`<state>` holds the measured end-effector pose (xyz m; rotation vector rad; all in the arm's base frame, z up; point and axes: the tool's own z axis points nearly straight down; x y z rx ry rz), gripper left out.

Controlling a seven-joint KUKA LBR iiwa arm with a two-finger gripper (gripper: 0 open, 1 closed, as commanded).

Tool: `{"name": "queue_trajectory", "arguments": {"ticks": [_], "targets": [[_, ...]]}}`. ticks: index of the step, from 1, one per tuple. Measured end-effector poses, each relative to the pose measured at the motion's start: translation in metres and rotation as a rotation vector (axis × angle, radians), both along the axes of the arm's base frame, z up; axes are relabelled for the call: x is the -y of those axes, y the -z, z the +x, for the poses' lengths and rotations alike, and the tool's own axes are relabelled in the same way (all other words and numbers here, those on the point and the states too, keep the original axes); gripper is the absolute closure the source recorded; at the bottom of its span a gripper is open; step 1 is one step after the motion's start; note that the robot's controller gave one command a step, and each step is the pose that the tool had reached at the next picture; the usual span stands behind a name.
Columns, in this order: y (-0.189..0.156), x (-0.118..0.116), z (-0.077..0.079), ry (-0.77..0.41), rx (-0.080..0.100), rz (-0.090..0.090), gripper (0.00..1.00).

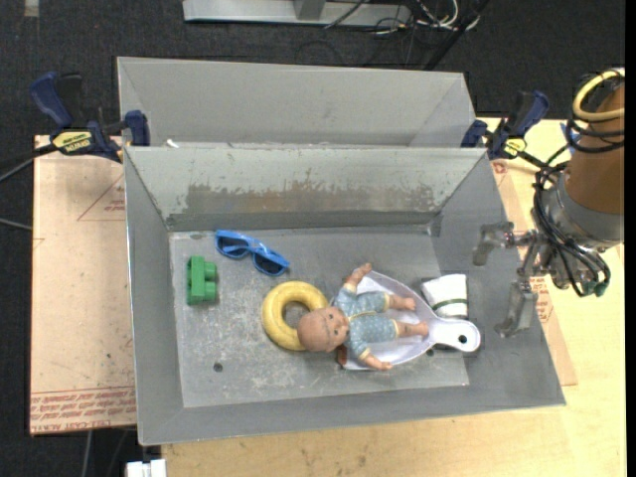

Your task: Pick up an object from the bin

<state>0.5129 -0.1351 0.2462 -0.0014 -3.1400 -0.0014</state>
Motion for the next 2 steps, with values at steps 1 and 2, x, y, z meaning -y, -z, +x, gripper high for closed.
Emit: {"name": "queue_trajectory", "arguments": {"ticks": [1, 2], "targets": [[0.045, -0.007, -0.003, -0.056, -0.001, 0.001, 0.00], [0.098, -0.016, -0.003, -0.177, -0.002, 0.002, 0.00]]}}
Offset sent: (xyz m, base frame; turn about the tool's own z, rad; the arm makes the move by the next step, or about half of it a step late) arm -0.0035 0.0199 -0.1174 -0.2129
